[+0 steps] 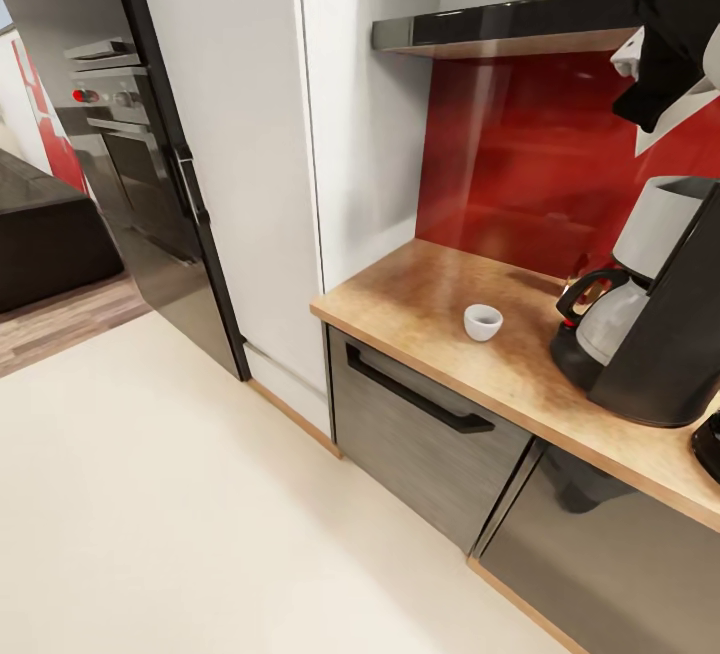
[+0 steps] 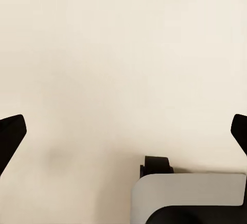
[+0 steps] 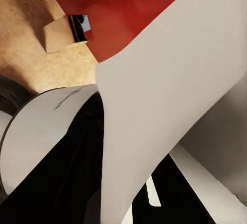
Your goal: Set up a coffee station on the kitchen countertop: keep the coffee maker on the countertop, move the bottle of coffee from the kitchen shelf to the counter next to the coffee maker, place a paper coffee filter on top of the coffee maker, put the saucer next to the coffee maker with the coffee cup on the saucer, and place the electric kettle next to the coffee maker.
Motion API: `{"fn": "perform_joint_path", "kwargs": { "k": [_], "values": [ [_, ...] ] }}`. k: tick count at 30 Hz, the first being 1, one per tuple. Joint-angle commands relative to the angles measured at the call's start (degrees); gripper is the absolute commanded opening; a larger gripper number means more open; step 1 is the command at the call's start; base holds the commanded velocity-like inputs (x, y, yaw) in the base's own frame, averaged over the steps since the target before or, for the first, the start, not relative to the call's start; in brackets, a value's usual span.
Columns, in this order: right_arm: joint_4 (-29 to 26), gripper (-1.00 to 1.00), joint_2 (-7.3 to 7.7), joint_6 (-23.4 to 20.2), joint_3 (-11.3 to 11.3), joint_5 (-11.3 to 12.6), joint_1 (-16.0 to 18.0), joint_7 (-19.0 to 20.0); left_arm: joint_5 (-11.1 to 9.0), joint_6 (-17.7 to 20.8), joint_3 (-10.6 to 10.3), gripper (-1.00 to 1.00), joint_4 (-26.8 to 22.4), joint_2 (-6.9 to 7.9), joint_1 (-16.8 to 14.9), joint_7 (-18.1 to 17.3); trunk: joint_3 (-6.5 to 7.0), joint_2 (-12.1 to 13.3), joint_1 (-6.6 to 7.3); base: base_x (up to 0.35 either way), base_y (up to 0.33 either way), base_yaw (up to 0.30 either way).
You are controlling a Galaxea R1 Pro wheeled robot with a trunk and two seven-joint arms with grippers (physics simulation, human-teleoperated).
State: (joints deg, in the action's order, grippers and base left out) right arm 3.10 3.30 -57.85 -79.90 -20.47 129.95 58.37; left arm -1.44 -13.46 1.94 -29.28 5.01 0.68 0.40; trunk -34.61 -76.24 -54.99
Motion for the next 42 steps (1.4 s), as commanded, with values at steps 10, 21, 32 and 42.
{"fn": "perform_joint_path", "kwargs": {
  "k": [10, 21, 32, 42],
  "values": [
    [-0.04, -1.00, 0.71, -0.24, -1.66, -0.46, 0.04, 0.36, -0.15, -0.07, -0.01, 1.00, -0.08, 0.00, 0.02, 0.04, -0.04, -0.02, 0.00, 0.000, 0.000, 0.000],
    [-0.02, -1.00, 0.92, -0.24, -3.13, -0.45, -0.03, 0.42, -0.15, -0.07, -0.01, 1.00, -0.08, 0.00, 0.02, 0.04, -0.04, -0.02, 0.00, 0.101, 0.012, -0.007],
    [-0.02, -1.00, 0.92, -0.24, -3.15, -0.45, -1.11, 0.43, -0.15, -0.07, -0.01, 1.00, -0.08, 0.00, 0.02, 0.04, 0.08, -0.02, 0.00, 0.011, 0.001, -0.129],
    [-0.02, -1.00, 0.58, -0.07, -2.81, -0.29, -0.85, 0.83, -0.23, -0.07, -0.38, 1.00, 0.54, -0.33, 0.20, -0.13, 0.10, -0.02, 0.00, 0.000, 0.000, -0.013]
  ]
}}
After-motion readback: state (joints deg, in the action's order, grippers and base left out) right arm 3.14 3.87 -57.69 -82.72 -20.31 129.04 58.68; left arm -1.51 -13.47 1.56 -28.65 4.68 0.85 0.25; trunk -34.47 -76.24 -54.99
